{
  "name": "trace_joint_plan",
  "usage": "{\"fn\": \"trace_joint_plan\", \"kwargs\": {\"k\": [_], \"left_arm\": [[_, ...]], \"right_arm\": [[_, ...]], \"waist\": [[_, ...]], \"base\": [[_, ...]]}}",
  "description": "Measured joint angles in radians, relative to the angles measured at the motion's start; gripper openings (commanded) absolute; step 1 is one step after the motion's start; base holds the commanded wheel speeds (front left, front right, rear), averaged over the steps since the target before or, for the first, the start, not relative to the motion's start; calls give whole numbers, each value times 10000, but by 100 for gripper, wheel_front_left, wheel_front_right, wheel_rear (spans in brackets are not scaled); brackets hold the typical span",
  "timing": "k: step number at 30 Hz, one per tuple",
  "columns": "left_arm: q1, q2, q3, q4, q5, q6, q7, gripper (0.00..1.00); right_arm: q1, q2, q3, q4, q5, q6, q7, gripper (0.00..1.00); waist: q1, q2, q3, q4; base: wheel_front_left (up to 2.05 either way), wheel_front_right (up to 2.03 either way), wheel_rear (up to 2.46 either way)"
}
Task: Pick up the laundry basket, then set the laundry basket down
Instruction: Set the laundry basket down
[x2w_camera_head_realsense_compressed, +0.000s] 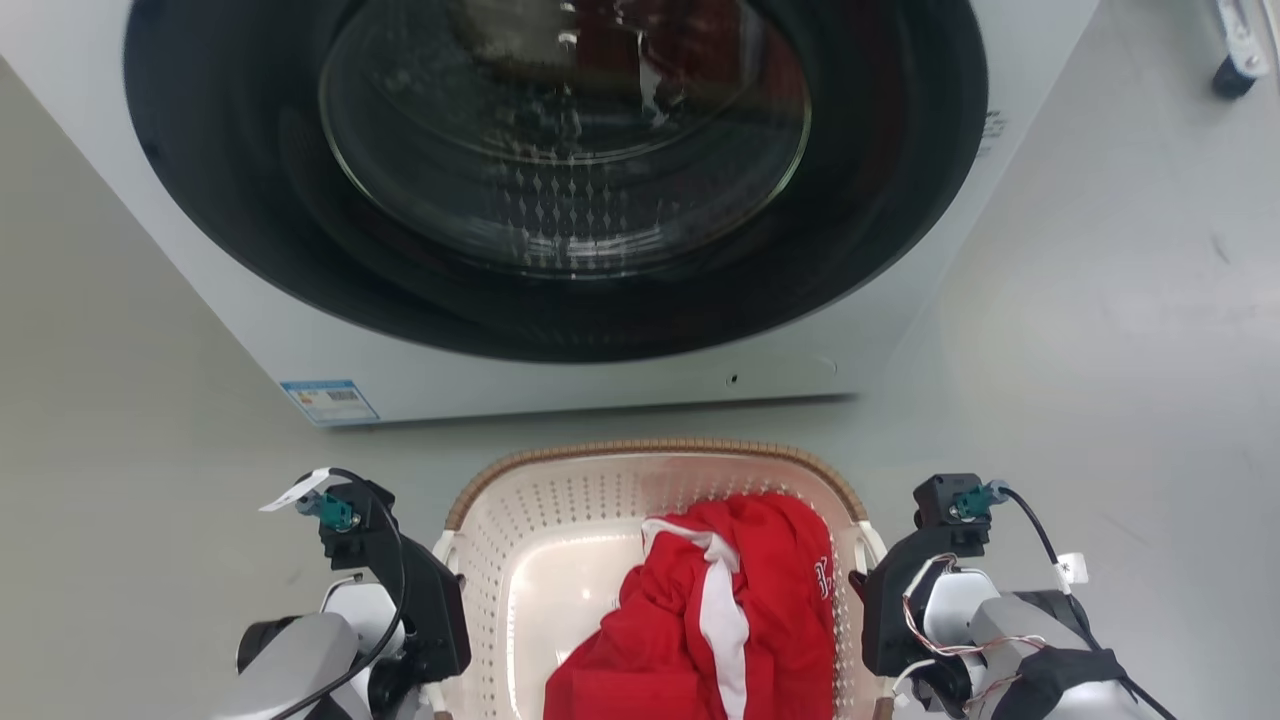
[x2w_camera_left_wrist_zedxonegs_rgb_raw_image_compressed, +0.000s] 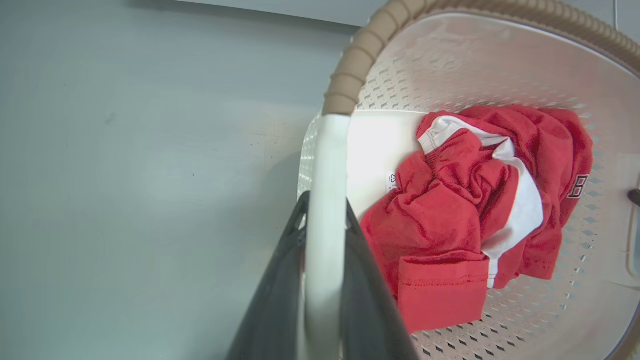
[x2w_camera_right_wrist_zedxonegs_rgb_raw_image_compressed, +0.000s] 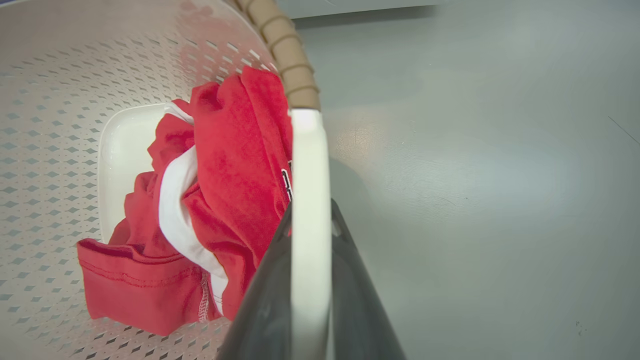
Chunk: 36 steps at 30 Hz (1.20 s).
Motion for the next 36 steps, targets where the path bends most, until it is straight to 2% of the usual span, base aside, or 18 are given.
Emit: {"fn": "trace_joint_plan", "kwargs": {"k": [21,36], "left_arm": [[-1111,159,-236,-190,940,-8,-2581,0],[-2424,190,-245,-374,1137,0,-3958,0]], "right_arm": [[-1151,-59,345,-355,-813,-625,-2429,0],[-2556,-215,295,-395,-1126,-1078,-3425,0]], "waist": [[1,1,3099,101],[1,1,5489,196]], "base": [[0,0,0],[0,0,0]]}}
